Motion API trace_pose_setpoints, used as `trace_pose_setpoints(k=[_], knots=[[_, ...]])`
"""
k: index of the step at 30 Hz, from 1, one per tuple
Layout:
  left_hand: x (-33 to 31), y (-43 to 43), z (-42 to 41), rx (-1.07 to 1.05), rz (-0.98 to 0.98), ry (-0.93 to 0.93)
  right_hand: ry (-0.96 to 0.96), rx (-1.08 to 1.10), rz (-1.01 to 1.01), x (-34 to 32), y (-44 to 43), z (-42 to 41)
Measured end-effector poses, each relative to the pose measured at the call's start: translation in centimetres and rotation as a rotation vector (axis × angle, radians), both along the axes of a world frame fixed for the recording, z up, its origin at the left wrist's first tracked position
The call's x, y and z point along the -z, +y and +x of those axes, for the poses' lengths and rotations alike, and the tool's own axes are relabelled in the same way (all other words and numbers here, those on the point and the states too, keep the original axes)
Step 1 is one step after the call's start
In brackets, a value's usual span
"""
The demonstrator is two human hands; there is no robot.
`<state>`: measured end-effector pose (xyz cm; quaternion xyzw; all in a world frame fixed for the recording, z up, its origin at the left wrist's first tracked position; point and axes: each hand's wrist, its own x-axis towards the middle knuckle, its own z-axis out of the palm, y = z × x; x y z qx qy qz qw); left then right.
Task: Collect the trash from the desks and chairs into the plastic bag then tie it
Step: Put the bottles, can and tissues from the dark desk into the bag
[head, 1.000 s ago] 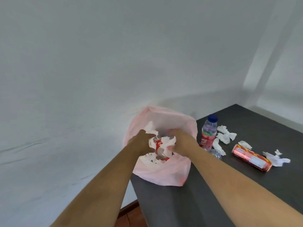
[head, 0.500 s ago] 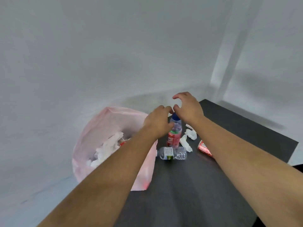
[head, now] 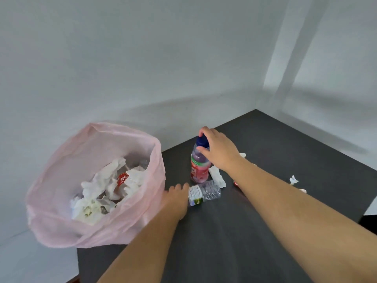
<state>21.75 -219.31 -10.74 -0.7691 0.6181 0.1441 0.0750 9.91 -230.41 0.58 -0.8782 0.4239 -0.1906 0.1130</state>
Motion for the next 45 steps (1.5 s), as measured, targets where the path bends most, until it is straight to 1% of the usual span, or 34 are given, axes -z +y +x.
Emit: trace_pose_setpoints(k=[4, 6, 8, 11, 14, 18, 21, 23, 25, 28, 30, 31, 33, 35, 37, 41, 45], knots=[[0.6, 1.1, -1.5, -0.031, 0.131, 0.110, -0.046, 0.005, 0.052, 0.3, 0.4, -0.8], [-0.6, 1.1, -1.7, -0.015, 0.168, 0.136, -0.073, 0.038, 0.075, 0.0, 0.7, -1.7], [-2.9, 0.6, -1.8, 0.031, 0.176, 0.167, -0.146, 0.108, 0.085, -1.1, 0.6, -2.9], [-8.8, 0.6, -1.2, 0.140, 0.148, 0.212, -0.216, 0.199, 0.043, -4.5, 0.7, -4.3], [-16.4, 1.5, 0.9, 0.181, 0.163, 0.286, -0.292, 0.214, -0.023, -9.4, 1.5, -4.1], [-26.5, 3.9, 5.4, 0.040, 0.211, 0.490, -0.367, 0.152, -0.056, -16.0, 3.3, -2.2], [-31.4, 7.5, 10.5, -0.077, 0.142, 0.516, -0.400, 0.050, -0.023, -19.4, 6.0, 1.1], [-32.4, 9.6, 13.6, -0.155, 0.049, 0.488, -0.408, -0.002, 0.001, -20.0, 7.8, 3.6], [-31.6, 11.7, 16.3, -0.224, -0.080, 0.426, -0.403, -0.056, 0.020, -19.3, 9.8, 6.5], [-27.4, 13.8, 18.2, -0.277, -0.323, 0.260, -0.369, -0.123, 0.003, -16.8, 12.5, 10.2], [-23.4, 14.8, 18.3, -0.295, -0.463, 0.128, -0.258, -0.165, -0.050, -14.3, 14.2, 12.2], [-21.3, 15.2, 18.2, -0.318, -0.492, 0.122, -0.162, -0.178, -0.097, -12.8, 15.0, 13.0], [-17.2, 15.7, 17.6, -0.362, -0.450, 0.159, 0.048, -0.198, -0.204, -9.7, 16.3, 13.8], [-13.7, 16.1, 16.9, -0.375, -0.365, 0.174, 0.192, -0.216, -0.226, -6.6, 17.1, 13.9], [-11.0, 16.2, 16.6, -0.350, -0.304, 0.172, 0.278, -0.216, -0.172, -4.0, 17.4, 13.8], [-8.9, 16.0, 16.0, -0.292, -0.268, 0.205, 0.387, -0.215, -0.095, -0.5, 17.4, 13.2], [-7.8, 15.3, 15.3, -0.249, -0.192, 0.213, 0.475, -0.237, 0.008, 1.5, 17.3, 13.2]])
